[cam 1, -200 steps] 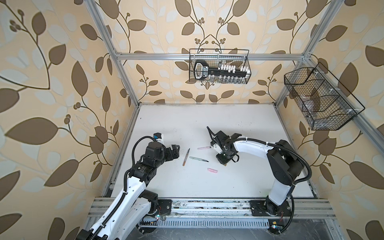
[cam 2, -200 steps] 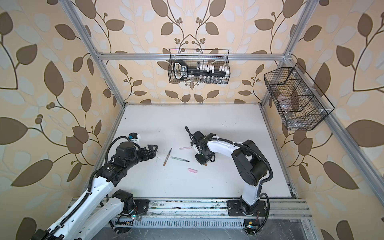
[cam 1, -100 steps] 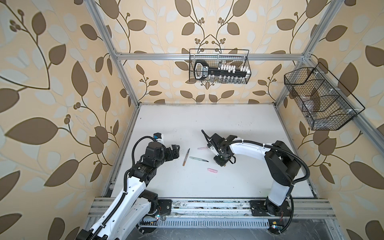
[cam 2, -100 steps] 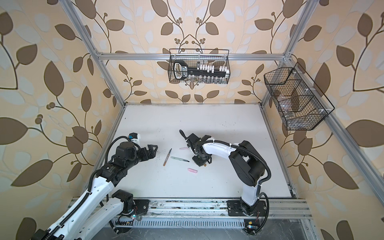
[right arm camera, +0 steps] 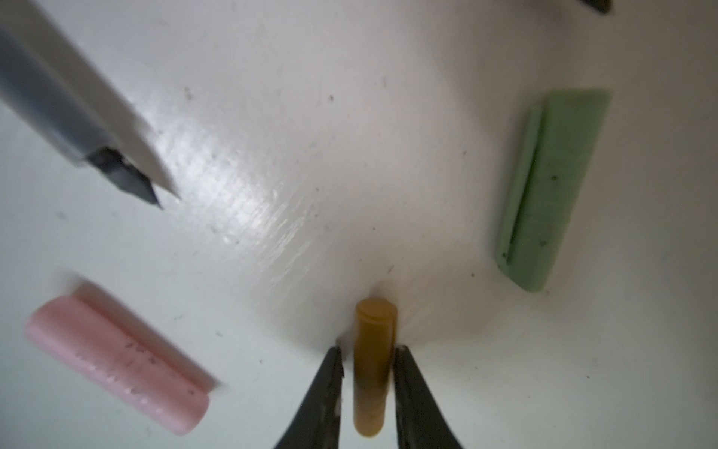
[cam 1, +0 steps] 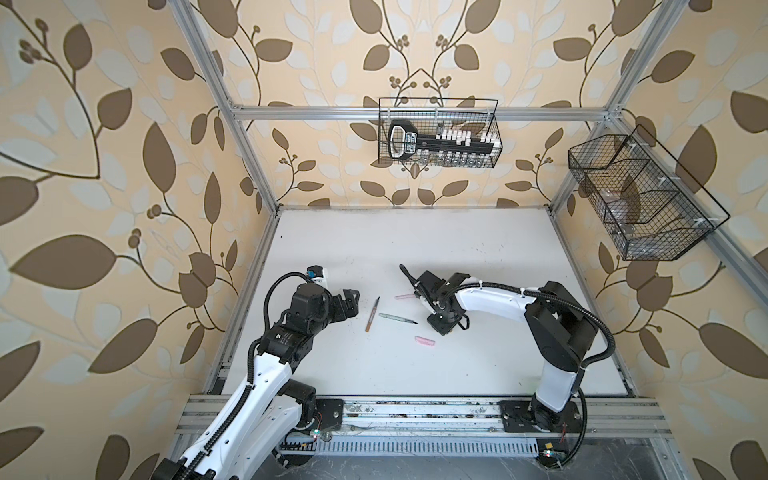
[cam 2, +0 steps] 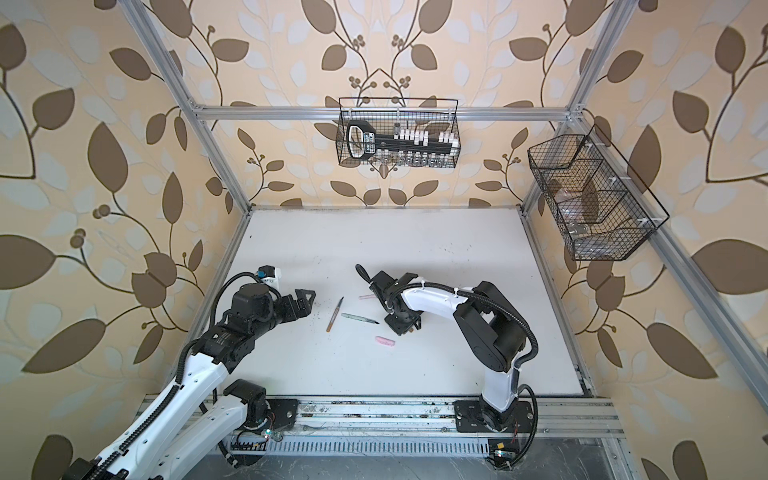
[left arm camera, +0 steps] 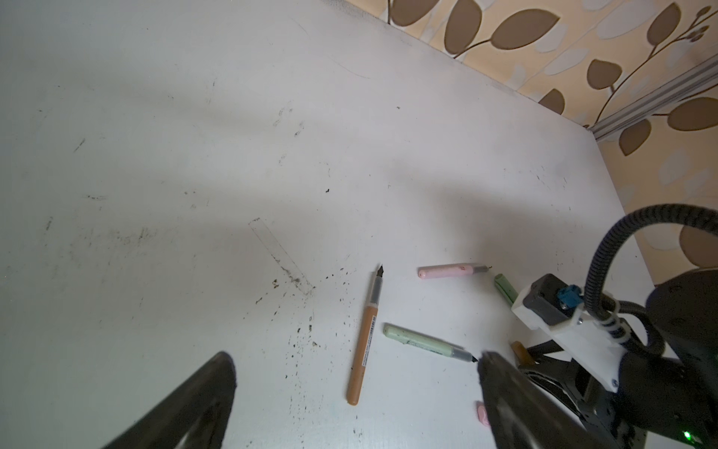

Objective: Insert the pens into the pen caps
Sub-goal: 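Lift the mustard cap with the right gripper and hold it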

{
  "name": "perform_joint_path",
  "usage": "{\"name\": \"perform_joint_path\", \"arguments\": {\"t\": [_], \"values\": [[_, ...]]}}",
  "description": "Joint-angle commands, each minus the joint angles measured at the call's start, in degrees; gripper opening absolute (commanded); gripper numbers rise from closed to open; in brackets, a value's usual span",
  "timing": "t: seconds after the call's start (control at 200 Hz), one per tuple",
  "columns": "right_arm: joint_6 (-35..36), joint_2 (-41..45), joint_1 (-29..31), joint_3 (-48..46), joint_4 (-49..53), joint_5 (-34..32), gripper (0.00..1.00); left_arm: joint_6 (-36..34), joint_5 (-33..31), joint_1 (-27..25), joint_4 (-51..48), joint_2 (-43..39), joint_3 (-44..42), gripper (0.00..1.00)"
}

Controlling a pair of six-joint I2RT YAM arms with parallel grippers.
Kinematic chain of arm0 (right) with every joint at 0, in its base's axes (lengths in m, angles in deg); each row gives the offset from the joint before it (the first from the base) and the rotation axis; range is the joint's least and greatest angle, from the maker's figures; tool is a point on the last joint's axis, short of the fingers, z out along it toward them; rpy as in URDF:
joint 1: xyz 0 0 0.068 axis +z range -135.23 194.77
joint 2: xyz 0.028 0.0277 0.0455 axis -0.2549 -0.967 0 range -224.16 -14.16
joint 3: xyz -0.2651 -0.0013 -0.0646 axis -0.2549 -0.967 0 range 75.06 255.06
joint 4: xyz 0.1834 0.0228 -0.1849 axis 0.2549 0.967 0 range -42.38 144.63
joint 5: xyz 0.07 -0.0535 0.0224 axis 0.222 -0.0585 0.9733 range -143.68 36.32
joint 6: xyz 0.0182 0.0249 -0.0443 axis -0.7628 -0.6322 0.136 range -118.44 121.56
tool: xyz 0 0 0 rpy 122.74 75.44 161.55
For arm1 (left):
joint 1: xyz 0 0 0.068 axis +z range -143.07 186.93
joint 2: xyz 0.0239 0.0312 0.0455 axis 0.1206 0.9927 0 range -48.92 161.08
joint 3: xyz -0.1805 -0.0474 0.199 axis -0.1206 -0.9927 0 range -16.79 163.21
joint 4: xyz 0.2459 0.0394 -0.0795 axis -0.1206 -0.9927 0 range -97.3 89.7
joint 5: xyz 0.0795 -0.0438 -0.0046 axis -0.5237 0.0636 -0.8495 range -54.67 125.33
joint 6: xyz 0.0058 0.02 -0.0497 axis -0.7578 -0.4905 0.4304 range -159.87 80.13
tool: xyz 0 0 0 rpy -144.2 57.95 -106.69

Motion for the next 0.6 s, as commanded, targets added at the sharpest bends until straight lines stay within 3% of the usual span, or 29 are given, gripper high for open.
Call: {"name": "perform_joint_path", "arguments": {"t": [0.0, 0.21, 0.595], "values": [[0.5, -1.5, 0.2, 0.5, 0.6, -0.5, 0.28, -0.8, 0.4, -0.1, -0.3, -0.5, 2.1, 0.99], [1.6, -2.1, -0.6, 0.5, -0.2, 1.4, 0.3, -0.8, 0.4, -0.1, -0.5, -0.6, 2.3, 0.99], [1.0, -1.5, -0.8, 1.2, 1.1, -0.7, 0.19, -0.7, 0.6, -0.1, -0.6, -0.5, 2.3, 0.99]]}}
